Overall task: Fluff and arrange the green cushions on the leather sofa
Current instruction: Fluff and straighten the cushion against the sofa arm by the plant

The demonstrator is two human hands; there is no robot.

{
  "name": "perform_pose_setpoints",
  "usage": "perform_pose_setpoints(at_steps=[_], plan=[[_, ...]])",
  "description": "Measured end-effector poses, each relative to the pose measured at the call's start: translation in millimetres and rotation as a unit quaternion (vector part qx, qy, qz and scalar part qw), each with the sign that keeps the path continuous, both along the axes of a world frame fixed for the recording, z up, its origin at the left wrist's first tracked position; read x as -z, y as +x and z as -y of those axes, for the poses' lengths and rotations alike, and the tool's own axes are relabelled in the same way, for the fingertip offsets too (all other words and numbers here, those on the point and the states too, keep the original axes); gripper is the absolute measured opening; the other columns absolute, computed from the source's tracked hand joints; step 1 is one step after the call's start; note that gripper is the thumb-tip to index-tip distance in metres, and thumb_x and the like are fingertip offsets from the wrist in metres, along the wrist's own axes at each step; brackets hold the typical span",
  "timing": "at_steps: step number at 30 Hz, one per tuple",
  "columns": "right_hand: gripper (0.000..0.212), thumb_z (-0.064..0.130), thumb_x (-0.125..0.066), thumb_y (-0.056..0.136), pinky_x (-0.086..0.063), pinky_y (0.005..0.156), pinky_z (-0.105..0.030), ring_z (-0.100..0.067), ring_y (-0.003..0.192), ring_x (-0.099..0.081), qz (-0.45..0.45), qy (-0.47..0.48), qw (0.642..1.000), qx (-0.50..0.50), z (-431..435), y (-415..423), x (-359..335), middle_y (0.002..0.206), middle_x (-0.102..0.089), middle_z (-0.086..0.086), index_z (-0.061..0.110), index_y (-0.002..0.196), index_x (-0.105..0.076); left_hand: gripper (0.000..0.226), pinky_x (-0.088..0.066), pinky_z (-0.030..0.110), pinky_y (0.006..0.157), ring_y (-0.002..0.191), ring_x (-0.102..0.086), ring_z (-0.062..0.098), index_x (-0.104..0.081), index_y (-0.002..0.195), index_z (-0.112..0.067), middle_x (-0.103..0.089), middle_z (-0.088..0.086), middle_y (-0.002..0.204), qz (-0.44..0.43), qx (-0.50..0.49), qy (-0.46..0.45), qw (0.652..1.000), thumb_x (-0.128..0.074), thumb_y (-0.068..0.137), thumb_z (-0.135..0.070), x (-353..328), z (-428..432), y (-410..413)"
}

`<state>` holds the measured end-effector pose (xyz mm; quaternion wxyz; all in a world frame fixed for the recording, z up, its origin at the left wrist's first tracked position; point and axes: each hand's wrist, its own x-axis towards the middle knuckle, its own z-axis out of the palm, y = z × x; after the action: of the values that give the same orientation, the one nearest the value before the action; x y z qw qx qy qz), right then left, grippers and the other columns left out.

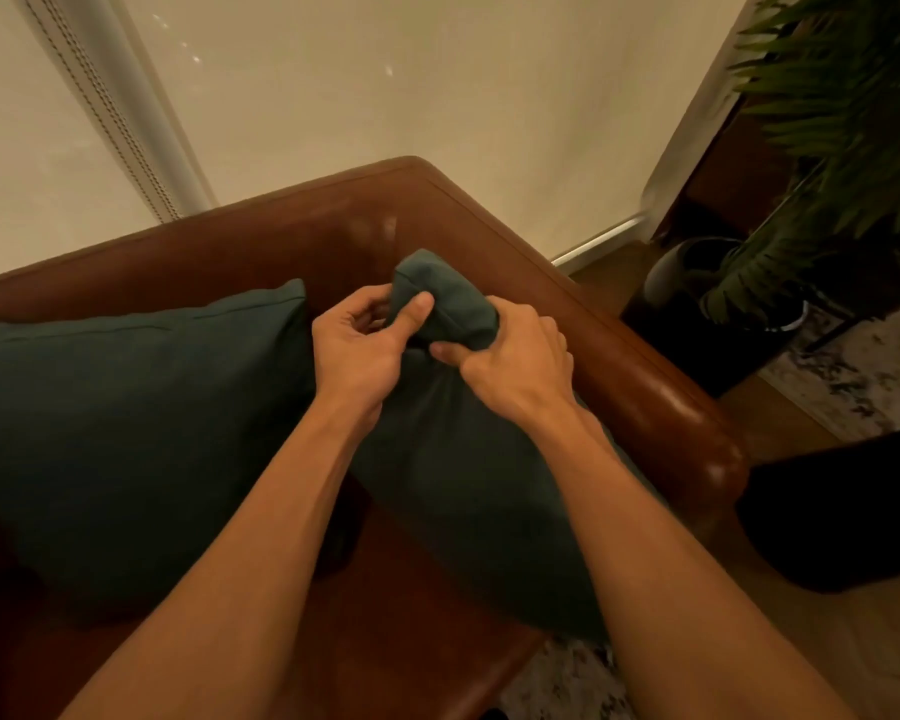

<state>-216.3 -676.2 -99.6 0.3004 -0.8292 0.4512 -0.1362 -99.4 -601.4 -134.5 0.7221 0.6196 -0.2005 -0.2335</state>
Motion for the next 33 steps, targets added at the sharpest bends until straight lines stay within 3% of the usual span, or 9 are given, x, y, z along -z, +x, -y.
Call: perform_pose_setpoints(at_steps=[5, 9, 14, 16, 21, 23, 28, 30, 33], plan=[[0.022, 0.047, -0.071, 0.081, -0.051, 0.081, -0.039, -0.025, 0.092, -0.065, 0.05, -0.047, 0.996, 0.048, -7.8, -10.8, 4.9, 0.089, -0.071, 0.005, 0.03, 0.095, -0.068, 0.015, -0.055, 0.022, 0.087, 0.102, -0.069, 0.006, -0.074, 0.102, -0.018, -0.075, -0.005, 0.103, -0.009, -0.043, 0.002, 0.999, -0.07, 0.089, -0.022, 17.7, -27.0, 3.5], [0.023, 0.045, -0.077, 0.077, -0.05, 0.074, -0.032, -0.017, 0.083, -0.066, 0.127, -0.065, 0.982, 0.127, 1.9, -35.5, -19.3, 0.076, -0.069, 0.01, 0.025, 0.077, -0.067, 0.019, -0.049, 0.039, 0.102, 0.115, -0.062, 0.017, -0.069, 0.11, -0.031, -0.069, -0.003, 0.118, -0.14, -0.144, 0.111, 0.973, -0.068, 0.091, -0.033, 80.7, -62.2, -1.5], [0.015, 0.023, -0.083, 0.076, -0.053, 0.065, -0.017, 0.005, 0.071, -0.067, 0.381, 0.024, 0.907, 0.177, 17.7, -92.2, -36.2, 0.07, -0.072, 0.022, 0.028, 0.076, -0.068, 0.107, -0.042, 0.043, 0.107, 0.124, -0.054, 0.016, -0.046, 0.142, -0.036, -0.053, -0.008, 0.141, -0.247, 0.016, 0.174, 0.953, -0.077, 0.049, -0.079, 117.5, -71.9, -26.6], [0.016, 0.017, -0.08, 0.077, -0.053, 0.069, -0.015, 0.005, 0.076, -0.068, 0.445, 0.039, 0.873, 0.196, 20.4, -112.1, -32.8, 0.074, -0.073, 0.023, 0.027, 0.081, -0.068, 0.119, -0.042, 0.046, 0.11, 0.128, -0.055, 0.018, -0.044, 0.144, -0.035, -0.054, -0.003, 0.144, -0.265, 0.046, 0.122, 0.955, -0.082, 0.041, -0.078, 112.8, -62.3, -14.7], [0.036, 0.039, -0.082, 0.058, -0.056, 0.076, -0.016, 0.002, 0.09, -0.07, 0.507, 0.109, 0.814, 0.26, 17.8, -146.3, -15.2, 0.089, -0.075, 0.022, 0.029, 0.091, -0.07, 0.104, -0.032, 0.053, 0.115, 0.139, -0.044, 0.02, -0.041, 0.145, -0.043, -0.048, -0.008, 0.15, -0.189, 0.157, 0.101, 0.964, -0.073, 0.055, -0.083, 97.3, -29.4, 27.6], [0.025, 0.034, -0.077, 0.069, -0.056, 0.084, -0.025, 0.0, 0.091, -0.07, 0.508, 0.145, 0.804, 0.275, 16.0, -154.1, -6.2, 0.09, -0.075, 0.021, 0.029, 0.093, -0.07, 0.103, -0.034, 0.051, 0.114, 0.137, -0.046, 0.018, -0.043, 0.145, -0.04, -0.051, -0.009, 0.147, -0.172, 0.198, 0.095, 0.96, -0.07, 0.056, -0.084, 85.4, -20.5, 34.2], [0.014, 0.028, -0.067, 0.086, -0.043, 0.107, -0.041, -0.011, 0.108, -0.065, 0.5, 0.207, 0.774, 0.33, 12.4, -170.7, 26.5, 0.11, -0.072, 0.013, 0.03, 0.098, -0.072, 0.112, -0.058, 0.027, 0.079, 0.104, -0.071, 0.017, -0.061, 0.122, -0.018, -0.073, 0.0, 0.115, -0.159, 0.253, 0.096, 0.949, -0.084, 0.03, -0.077, 57.5, -8.5, 24.9], [0.015, 0.027, -0.065, 0.089, -0.043, 0.107, -0.045, -0.014, 0.109, -0.066, 0.521, 0.222, 0.753, 0.335, 10.9, -174.0, 38.1, 0.112, -0.072, 0.009, 0.032, 0.095, -0.077, 0.1, -0.058, 0.03, 0.079, 0.098, -0.073, 0.018, -0.066, 0.112, -0.019, -0.075, 0.002, 0.109, -0.159, 0.209, 0.102, 0.96, -0.086, 0.03, -0.074, 53.6, -5.8, 19.1], [0.032, 0.031, -0.071, 0.081, -0.046, 0.106, -0.048, -0.02, 0.118, -0.064, 0.546, 0.222, 0.733, 0.34, 4.1, -175.6, 54.7, 0.122, -0.07, 0.004, 0.027, 0.112, -0.073, 0.059, -0.055, 0.032, 0.087, 0.1, -0.072, 0.013, -0.069, 0.11, -0.026, -0.075, -0.002, 0.111, -0.101, 0.152, 0.09, 0.979, -0.079, 0.062, -0.06, 44.8, -0.5, 12.6]])
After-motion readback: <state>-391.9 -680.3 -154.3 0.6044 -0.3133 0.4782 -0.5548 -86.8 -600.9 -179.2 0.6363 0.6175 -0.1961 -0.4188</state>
